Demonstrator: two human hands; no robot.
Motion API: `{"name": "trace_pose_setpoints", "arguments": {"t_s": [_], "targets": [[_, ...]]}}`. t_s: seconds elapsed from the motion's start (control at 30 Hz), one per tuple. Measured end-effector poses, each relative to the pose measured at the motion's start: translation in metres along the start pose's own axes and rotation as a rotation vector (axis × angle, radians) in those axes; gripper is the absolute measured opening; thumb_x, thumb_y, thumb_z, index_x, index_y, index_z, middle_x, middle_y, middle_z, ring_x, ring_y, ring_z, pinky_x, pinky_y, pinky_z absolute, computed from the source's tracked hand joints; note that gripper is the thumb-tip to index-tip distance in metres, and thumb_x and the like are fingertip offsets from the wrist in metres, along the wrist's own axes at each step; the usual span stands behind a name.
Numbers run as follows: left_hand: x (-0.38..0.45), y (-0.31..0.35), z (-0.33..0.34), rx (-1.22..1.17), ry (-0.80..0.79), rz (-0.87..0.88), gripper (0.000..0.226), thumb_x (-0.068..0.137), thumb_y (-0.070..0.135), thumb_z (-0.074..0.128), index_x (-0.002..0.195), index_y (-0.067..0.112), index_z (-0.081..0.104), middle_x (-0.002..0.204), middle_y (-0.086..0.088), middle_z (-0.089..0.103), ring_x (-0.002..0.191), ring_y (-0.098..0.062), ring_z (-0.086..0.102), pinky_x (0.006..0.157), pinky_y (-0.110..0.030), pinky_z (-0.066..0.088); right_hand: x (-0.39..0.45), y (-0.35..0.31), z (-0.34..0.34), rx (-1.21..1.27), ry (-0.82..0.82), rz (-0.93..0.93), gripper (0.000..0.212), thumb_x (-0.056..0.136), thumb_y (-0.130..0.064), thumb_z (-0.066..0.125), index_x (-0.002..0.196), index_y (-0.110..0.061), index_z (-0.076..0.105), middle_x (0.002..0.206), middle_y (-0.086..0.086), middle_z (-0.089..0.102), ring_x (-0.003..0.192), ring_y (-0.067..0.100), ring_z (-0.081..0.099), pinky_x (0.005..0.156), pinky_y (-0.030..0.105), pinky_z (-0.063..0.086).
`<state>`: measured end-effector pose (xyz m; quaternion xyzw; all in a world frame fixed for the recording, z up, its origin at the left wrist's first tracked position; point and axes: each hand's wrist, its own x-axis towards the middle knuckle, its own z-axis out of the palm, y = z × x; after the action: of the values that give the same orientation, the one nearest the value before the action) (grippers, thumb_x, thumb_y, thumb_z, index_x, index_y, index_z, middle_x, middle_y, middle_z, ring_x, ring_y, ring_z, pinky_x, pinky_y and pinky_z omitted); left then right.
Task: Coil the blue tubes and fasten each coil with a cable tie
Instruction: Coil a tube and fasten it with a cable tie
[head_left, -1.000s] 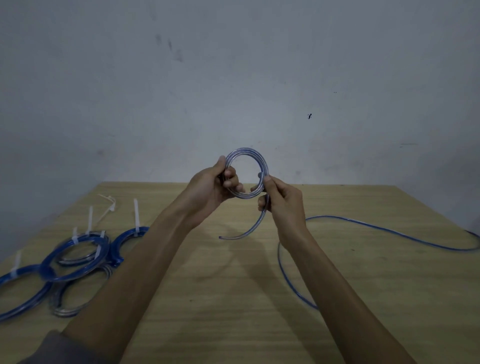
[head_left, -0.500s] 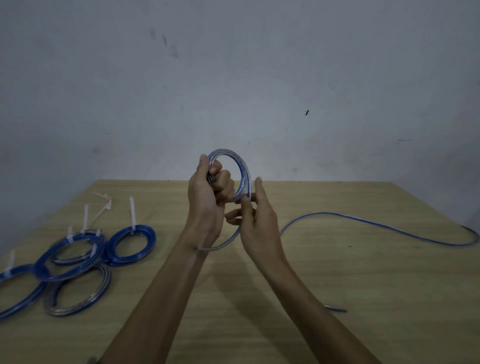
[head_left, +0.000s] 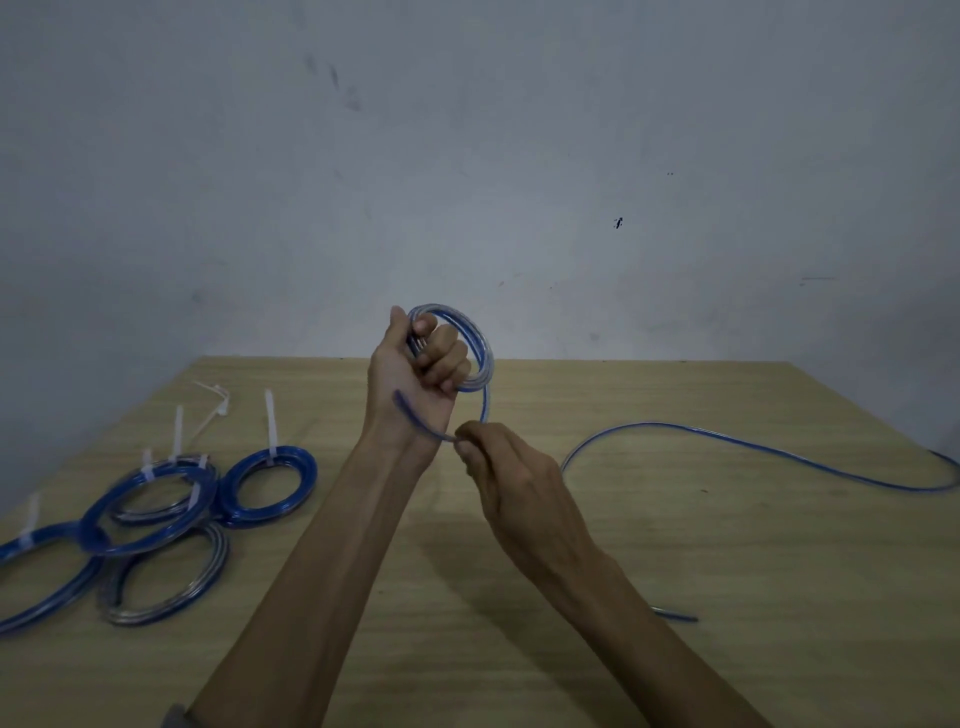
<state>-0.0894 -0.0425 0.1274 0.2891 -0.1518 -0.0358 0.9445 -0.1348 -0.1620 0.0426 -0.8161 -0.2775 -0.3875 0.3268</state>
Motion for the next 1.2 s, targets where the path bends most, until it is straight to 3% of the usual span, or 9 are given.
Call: {"name": "trace_pose_setpoints", "arguments": {"t_s": [0.13, 0.2, 0.33, 0.47, 0.57, 0.9, 1.07, 1.2], "targets": [[-0.008, -0.008, 0.002, 0.128, -0.032, 0.01, 0.068, 0.092, 0.079, 0.02, 0.073, 0.017, 0.038, 0.059, 0.002, 0.023, 0.053, -0.012, 0.017, 0.053, -0.027, 0.017, 0.002, -0.003, -0.003, 0.042, 0.023, 0.018, 0.044, 0.108, -0.039, 0.034, 0.109, -0.006, 0.064, 0.09, 0.003, 0.066, 0.069, 0.015, 0.061, 0.06, 0.039, 0.052], [-0.013, -0.013, 0.003, 0.237, -0.043, 0.032, 0.07, 0.086, 0.085, 0.014, 0.073, 0.018, 0.029, 0.064, -0.002, 0.017, 0.058, -0.015, 0.013, 0.055, -0.03, 0.013, 0.005, -0.004, -0.005, 0.004, 0.061, -0.008, 0.039, 0.108, -0.033, 0.038, 0.106, -0.006, 0.065, 0.085, 0.003, 0.065, 0.067, 0.014, 0.058, 0.059, 0.035, 0.051], [-0.02, -0.014, 0.006, 0.351, -0.051, 0.042, 0.063, 0.086, 0.082, 0.017, 0.08, 0.019, 0.021, 0.068, -0.003, 0.014, 0.062, -0.016, 0.01, 0.059, -0.033, 0.011, 0.01, -0.003, -0.013, -0.086, 0.098, -0.069, 0.029, 0.106, -0.025, 0.046, 0.101, -0.006, 0.067, 0.077, 0.004, 0.064, 0.06, 0.015, 0.055, 0.055, 0.031, 0.047], [-0.018, -0.004, 0.008, 0.344, -0.019, 0.056, 0.062, 0.094, 0.074, 0.017, 0.074, 0.018, 0.035, 0.066, -0.001, 0.013, 0.058, -0.015, 0.01, 0.054, -0.029, 0.014, 0.008, 0.004, -0.011, -0.225, 0.06, -0.089, 0.029, 0.107, -0.026, 0.047, 0.097, -0.006, 0.066, 0.075, 0.005, 0.062, 0.056, 0.022, 0.055, 0.051, 0.041, 0.048], [-0.016, -0.003, 0.008, 0.394, -0.016, 0.062, 0.06, 0.096, 0.07, 0.018, 0.073, 0.018, 0.036, 0.058, 0.002, 0.016, 0.053, -0.013, 0.012, 0.049, -0.026, 0.016, 0.007, 0.007, -0.014, -0.266, 0.074, -0.103, 0.028, 0.107, -0.025, 0.048, 0.097, -0.007, 0.066, 0.074, 0.005, 0.059, 0.056, 0.022, 0.053, 0.05, 0.041, 0.047], [-0.012, -0.004, 0.006, 0.305, -0.033, 0.041, 0.059, 0.099, 0.067, 0.023, 0.071, 0.018, 0.039, 0.055, 0.005, 0.018, 0.054, -0.012, 0.009, 0.055, -0.029, 0.01, 0.004, 0.005, -0.008, -0.178, 0.046, -0.078, 0.031, 0.106, -0.028, 0.048, 0.098, -0.007, 0.068, 0.079, 0.005, 0.063, 0.058, 0.022, 0.056, 0.052, 0.041, 0.048], [-0.018, -0.012, 0.009, 0.395, -0.081, 0.069, 0.061, 0.089, 0.076, 0.024, 0.074, 0.018, 0.037, 0.064, -0.001, 0.013, 0.057, -0.014, 0.009, 0.055, -0.03, 0.011, 0.01, 0.001, -0.01, -0.148, 0.059, -0.033, 0.027, 0.103, -0.027, 0.054, 0.094, -0.007, 0.07, 0.078, 0.002, 0.054, 0.058, 0.016, 0.047, 0.053, 0.033, 0.044], [-0.019, -0.019, 0.008, 0.518, -0.123, 0.094, 0.049, 0.091, 0.066, 0.031, 0.076, 0.02, 0.037, 0.064, 0.003, 0.02, 0.058, -0.012, 0.014, 0.055, -0.027, 0.016, 0.019, 0.001, -0.016, -0.087, 0.096, 0.017, 0.027, 0.1, -0.027, 0.057, 0.09, -0.006, 0.072, 0.078, 0.0, 0.052, 0.061, 0.011, 0.045, 0.055, 0.027, 0.041]]}}
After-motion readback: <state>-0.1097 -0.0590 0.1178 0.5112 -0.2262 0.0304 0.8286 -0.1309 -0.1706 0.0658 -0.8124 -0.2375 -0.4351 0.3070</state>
